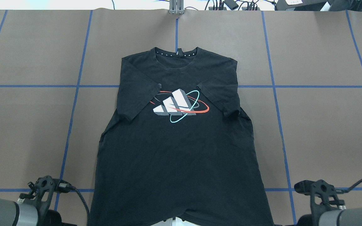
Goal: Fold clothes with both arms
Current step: 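Lift the hem corners with both grippers, then carry the hem with both grippers toward the collar, folding the shirt in half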
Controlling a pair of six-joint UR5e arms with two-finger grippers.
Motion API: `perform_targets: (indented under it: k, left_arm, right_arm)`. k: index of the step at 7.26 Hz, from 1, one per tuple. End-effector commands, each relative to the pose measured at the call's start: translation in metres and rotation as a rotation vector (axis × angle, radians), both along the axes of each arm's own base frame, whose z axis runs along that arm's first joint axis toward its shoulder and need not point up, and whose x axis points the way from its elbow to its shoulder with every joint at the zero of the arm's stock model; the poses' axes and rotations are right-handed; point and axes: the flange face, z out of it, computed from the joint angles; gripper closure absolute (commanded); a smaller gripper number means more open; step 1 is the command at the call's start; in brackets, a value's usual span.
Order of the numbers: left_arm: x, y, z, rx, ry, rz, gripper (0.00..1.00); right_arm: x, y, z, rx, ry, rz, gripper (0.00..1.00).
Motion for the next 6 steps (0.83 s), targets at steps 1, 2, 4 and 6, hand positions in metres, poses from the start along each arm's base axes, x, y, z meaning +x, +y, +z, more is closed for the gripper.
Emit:
perform_targets:
  k: [1,2,4,6]
  left_arm:
    - [-0.016,0.007,-0.018,-0.047,0.030,0.022,1.00]
    - [-0.015,0.002,-0.020,-0.056,0.034,0.005,1.00]
    - [-0.020,-0.043,-0.023,-0.042,0.048,-0.122,1.00]
    - [-0.026,-0.106,-0.027,-0.032,0.065,-0.278,1.00]
  right_arm:
    - [0.027,0.002,-0.011,-0.010,-0.003,-0.018,1.00]
    - [0.034,-0.015,-0.010,-0.009,-0.002,0.041,1.00]
    - [0.048,-0.061,0.001,-0.018,0.056,0.190,1.00]
    - [0.029,-0.126,0.016,0.003,0.057,0.302,1.00]
